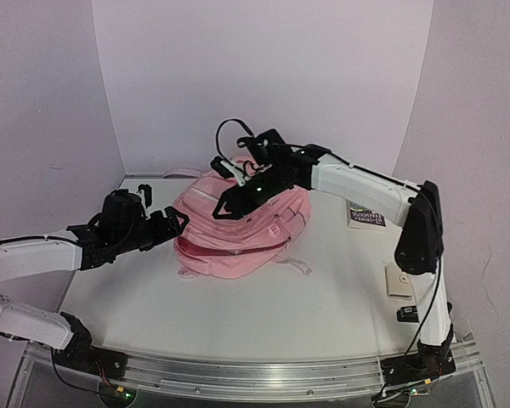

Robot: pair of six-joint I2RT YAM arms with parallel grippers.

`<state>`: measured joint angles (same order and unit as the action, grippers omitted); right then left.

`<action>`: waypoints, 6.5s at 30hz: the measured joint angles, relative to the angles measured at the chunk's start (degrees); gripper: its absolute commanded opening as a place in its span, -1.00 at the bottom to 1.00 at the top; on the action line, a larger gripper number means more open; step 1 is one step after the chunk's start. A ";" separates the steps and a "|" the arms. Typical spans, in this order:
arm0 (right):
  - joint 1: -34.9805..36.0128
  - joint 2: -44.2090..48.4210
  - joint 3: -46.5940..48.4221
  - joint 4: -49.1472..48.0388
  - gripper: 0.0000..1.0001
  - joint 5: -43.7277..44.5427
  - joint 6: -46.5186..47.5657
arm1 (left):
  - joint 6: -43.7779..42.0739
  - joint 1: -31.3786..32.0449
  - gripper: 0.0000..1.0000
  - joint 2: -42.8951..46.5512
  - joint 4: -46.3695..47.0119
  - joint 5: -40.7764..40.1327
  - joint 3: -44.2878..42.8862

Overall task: Pack the student bag
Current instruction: Adjust the student bag at the center of the board, then zip the student bag at the center of the board.

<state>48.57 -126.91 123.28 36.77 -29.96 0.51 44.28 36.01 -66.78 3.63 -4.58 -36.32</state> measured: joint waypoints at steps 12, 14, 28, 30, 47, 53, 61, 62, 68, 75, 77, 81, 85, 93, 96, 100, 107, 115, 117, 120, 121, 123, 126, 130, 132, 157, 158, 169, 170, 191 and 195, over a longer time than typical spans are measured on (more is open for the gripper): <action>-19.09 11.47 -23.26 -0.39 0.47 3.08 1.01 | -3.96 4.17 0.75 -7.74 -1.67 6.01 -8.68; -21.49 8.83 -22.10 -0.13 0.54 3.72 0.89 | -2.00 4.30 0.80 -7.80 -1.15 5.92 -7.25; -26.79 -5.43 -10.04 -2.24 0.60 7.17 -3.24 | 8.69 5.09 0.78 -11.86 2.84 4.00 1.95; -26.96 -6.88 -9.47 -2.52 0.53 7.80 -3.72 | 9.48 5.12 0.75 -14.57 3.84 3.96 1.94; -28.22 -1.76 -23.06 -7.58 -1.00 6.24 -6.59 | 9.74 -2.84 0.08 -28.71 9.45 7.98 -2.80; -28.30 5.37 -35.17 -12.27 -1.00 1.71 -12.67 | 5.53 -9.15 0.30 -31.17 9.16 10.49 -6.98; -27.58 9.52 -41.97 -17.68 -1.00 0.98 -23.27 | 1.80 -1.26 0.33 -13.45 11.33 6.07 4.68; -27.48 9.50 -42.02 -17.93 -1.00 1.13 -24.48 | 1.79 1.05 0.34 -9.61 10.94 5.06 6.00; -26.05 9.50 -42.05 -18.92 -1.00 3.30 -30.90 | 1.94 9.17 0.41 0.19 10.13 -0.67 8.23; -24.97 9.50 -42.63 -20.52 -1.00 5.01 -37.06 | 0.28 18.72 0.50 -16.49 7.70 -5.64 -0.81; -24.92 9.51 -42.88 -20.95 -1.00 5.17 -38.43 | -0.07 22.13 0.55 -23.16 7.27 -7.62 -6.60; -24.84 9.87 -44.16 -22.67 -1.00 5.37 -40.74 | 0.25 26.84 0.54 -33.28 5.89 -11.11 -17.38; -24.74 10.81 -45.67 -24.22 -1.00 5.77 -42.26 | 1.41 28.63 0.37 -40.04 5.08 -12.97 -25.23; -24.30 11.63 -46.83 -25.46 -1.00 6.62 -44.08 | 5.68 28.72 0.11 -49.27 0.74 -14.16 -35.91; -24.15 11.67 -47.06 -25.74 -1.00 6.80 -44.44 | 7.16 28.72 0.06 -50.99 -0.72 -14.18 -36.73; -24.05 11.69 -47.37 -26.19 -1.00 6.81 -44.94 | 8.46 28.72 0.03 -52.22 -1.68 -14.85 -36.81; -23.73 11.78 -47.81 -26.67 -1.00 6.89 -45.69 | 9.85 28.56 0.02 -54.77 -2.09 -17.06 -39.13; -23.17 11.99 -48.08 -26.95 -1.00 6.93 -46.41 | 11.60 26.58 -0.07 -57.90 -1.66 -17.09 -41.49; -23.13 12.01 -48.10 -27.07 -1.00 6.97 -46.60 | 11.62 26.32 -0.08 -58.99 -1.78 -17.13 -42.99; -23.12 12.05 -48.17 -27.21 -1.00 6.97 -46.95 | 11.71 26.30 -0.09 -60.12 -1.82 -17.22 -44.95; -23.12 12.07 -48.25 -27.32 -1.00 6.97 -47.05 | 11.75 26.32 -0.11 -60.30 -1.96 -17.34 -45.40; -23.12 12.12 -48.41 -27.59 -1.00 6.96 -47.20 | 11.86 26.30 -0.19 -60.60 -2.28 -17.83 -46.11; -23.12 12.17 -48.43 -27.72 -1.00 6.98 -47.34 | 12.76 26.29 -0.33 -61.11 -2.81 -18.41 -46.91; -23.05 12.17 -48.43 -27.74 -1.00 6.98 -47.34 | 13.81 26.29 -0.53 -61.18 -4.18 -19.04 -46.94; -22.96 12.17 -48.43 -27.75 -1.00 7.00 -47.34 | 14.44 26.27 -0.70 -61.18 -4.82 -19.49 -46.94; -27.02 11.95 -43.63 -24.78 -1.00 8.33 -44.30 | 15.44 25.98 -1.00 -47.82 -6.60 -16.46 -33.16; -27.21 11.76 -43.18 -24.61 -1.00 8.68 -43.91 | 15.27 26.13 -1.00 -46.83 -6.66 -16.49 -32.16; -29.02 6.84 -34.93 -21.58 -1.00 13.17 -38.05 | 14.22 27.91 -1.00 -37.31 -6.32 -15.31 -20.45; -29.02 6.22 -33.76 -21.23 -1.00 13.40 -37.61 | 13.85 28.00 -1.00 -36.45 -6.14 -14.94 -19.59; -31.19 23.99 -40.82 -17.67 0.85 -0.74 -27.94 | 3.09 29.09 -1.00 -39.97 0.33 -4.84 -22.89; -29.33 27.45 -48.06 -17.76 0.77 -5.35 -28.82 | 2.00 29.10 -1.00 -41.10 0.82 -4.01 -24.21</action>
<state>19.24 -99.46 75.22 19.00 -35.31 -28.31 46.28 65.11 -107.88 4.46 -8.59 -60.53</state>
